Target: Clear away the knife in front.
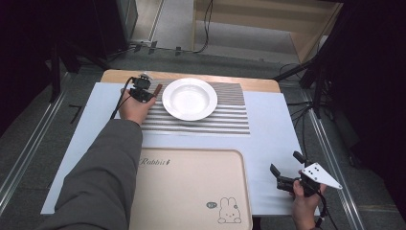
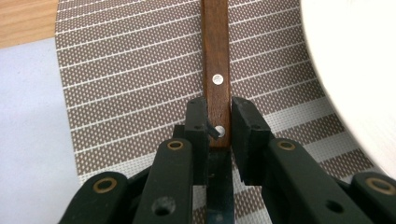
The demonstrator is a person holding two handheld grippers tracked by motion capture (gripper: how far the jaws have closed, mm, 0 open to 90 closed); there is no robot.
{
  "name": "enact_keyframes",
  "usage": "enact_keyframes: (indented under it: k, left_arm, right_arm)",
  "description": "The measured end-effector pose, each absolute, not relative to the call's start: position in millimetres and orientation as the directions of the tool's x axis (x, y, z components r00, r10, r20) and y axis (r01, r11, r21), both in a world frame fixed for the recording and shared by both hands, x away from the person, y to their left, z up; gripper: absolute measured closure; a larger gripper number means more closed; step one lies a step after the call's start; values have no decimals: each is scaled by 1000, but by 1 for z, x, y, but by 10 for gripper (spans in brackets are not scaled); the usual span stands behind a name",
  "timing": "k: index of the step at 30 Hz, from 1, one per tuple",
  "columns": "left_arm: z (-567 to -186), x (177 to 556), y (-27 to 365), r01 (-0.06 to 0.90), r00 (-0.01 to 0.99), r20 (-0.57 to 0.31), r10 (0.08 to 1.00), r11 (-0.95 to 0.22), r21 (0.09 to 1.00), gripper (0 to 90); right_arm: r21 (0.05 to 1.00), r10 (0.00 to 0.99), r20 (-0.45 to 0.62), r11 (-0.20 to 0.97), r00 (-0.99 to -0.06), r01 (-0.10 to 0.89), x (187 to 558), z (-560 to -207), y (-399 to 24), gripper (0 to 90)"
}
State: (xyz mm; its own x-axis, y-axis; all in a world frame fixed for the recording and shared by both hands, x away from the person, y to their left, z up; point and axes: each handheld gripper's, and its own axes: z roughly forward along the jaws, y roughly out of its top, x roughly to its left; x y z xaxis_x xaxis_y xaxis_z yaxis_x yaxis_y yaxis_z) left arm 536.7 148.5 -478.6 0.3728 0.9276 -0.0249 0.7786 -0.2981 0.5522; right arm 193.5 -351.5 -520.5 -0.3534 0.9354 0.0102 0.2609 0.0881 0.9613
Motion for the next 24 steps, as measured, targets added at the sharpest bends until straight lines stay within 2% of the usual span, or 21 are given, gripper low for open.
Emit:
enact_keyframes:
  k: [13,24]
  left_arm:
    - [-453,522,164,764,381,-65,922,-275,584,769]
    - [-449,496,173,766,377,-74,923,-266,585,769]
  right_arm:
    - [960,935,5,94,-354,262,194,-521,-351,0]
    - [960,935,-3,103,-356,262,194,-520,-350,0]
